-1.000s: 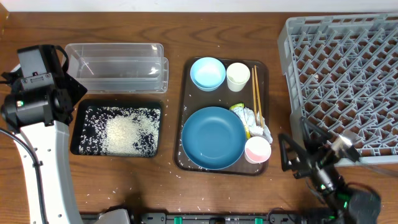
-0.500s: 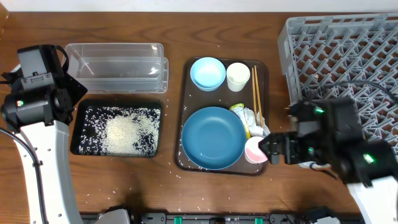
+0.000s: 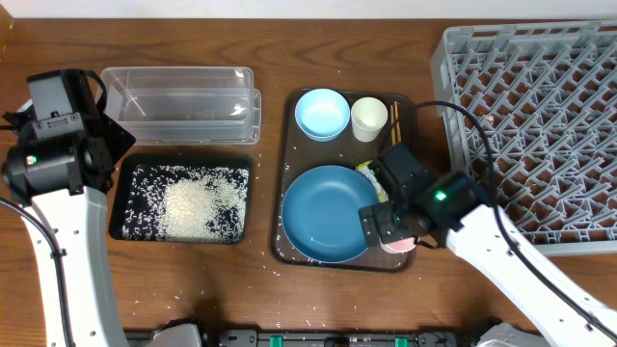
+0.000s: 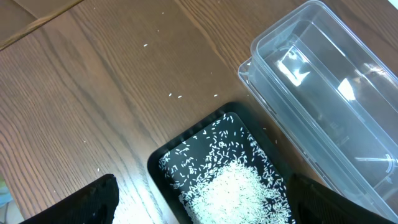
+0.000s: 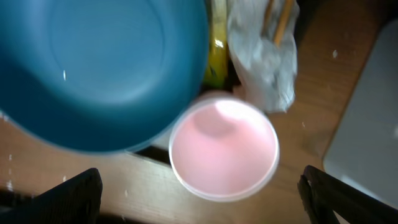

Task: Sort waste into correct bins and load items into the dishwasher rack
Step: 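Reach the right gripper to the pink cup and grasp it, then lift the pink cup with the right gripper into the dish rack, then move the right gripper back to the blue bowl and grasp it, then lift the blue bowl with the right gripper and place it in the rack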

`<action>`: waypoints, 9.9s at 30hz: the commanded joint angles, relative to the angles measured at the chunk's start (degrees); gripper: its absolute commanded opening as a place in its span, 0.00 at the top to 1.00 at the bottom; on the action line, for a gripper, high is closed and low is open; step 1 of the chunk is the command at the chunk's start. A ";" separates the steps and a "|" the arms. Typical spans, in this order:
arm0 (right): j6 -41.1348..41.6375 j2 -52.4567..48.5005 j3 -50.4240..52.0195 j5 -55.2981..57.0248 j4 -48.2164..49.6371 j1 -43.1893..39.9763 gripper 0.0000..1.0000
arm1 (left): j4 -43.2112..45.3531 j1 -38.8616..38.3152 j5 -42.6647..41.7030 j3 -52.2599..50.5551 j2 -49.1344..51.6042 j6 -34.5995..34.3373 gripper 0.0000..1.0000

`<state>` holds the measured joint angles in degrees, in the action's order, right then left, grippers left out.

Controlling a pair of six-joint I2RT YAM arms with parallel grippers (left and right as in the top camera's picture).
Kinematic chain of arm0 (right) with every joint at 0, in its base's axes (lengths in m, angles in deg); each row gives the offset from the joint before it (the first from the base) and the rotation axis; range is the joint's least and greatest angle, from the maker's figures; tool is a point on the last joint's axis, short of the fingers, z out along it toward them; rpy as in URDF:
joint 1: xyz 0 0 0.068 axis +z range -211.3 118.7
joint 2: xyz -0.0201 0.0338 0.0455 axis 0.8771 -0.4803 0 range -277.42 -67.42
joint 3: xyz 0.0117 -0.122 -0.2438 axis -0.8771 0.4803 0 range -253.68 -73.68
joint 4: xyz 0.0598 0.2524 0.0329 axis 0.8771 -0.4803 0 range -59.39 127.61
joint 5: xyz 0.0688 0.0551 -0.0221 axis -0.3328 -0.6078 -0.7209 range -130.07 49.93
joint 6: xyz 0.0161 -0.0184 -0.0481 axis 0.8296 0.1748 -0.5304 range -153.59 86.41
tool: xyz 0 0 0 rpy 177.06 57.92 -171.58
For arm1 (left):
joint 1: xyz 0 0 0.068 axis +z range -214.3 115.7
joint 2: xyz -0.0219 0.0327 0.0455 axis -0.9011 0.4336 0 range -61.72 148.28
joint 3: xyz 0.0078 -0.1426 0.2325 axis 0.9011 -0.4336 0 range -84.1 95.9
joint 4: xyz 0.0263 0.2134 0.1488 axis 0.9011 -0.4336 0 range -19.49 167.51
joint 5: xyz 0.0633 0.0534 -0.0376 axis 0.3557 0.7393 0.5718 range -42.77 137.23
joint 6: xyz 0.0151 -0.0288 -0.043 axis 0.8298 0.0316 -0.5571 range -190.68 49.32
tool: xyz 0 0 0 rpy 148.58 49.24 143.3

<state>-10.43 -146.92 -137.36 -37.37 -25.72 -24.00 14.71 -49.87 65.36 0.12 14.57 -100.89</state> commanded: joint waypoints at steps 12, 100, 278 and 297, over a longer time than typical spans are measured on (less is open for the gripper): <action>9.51 -12.17 -0.70 -4.57 0.76 0.66 0.42 | -0.13 0.17 0.31 0.33 0.33 -0.52 0.12; -29.18 -49.70 -37.94 -58.38 7.10 -95.91 0.99 | -0.13 0.17 0.33 0.33 0.37 -0.52 0.12; -4.42 -57.46 -72.54 -76.98 2.05 -72.39 0.91 | -0.15 0.17 0.33 0.33 0.39 -0.52 0.12; -9.97 -31.89 -72.54 -39.78 -15.58 -78.49 0.07 | -0.13 0.17 0.33 0.33 0.39 -0.52 0.11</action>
<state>-19.74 -181.87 -209.68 -83.81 -40.63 -102.59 14.71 -49.82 65.36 0.12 14.68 -100.89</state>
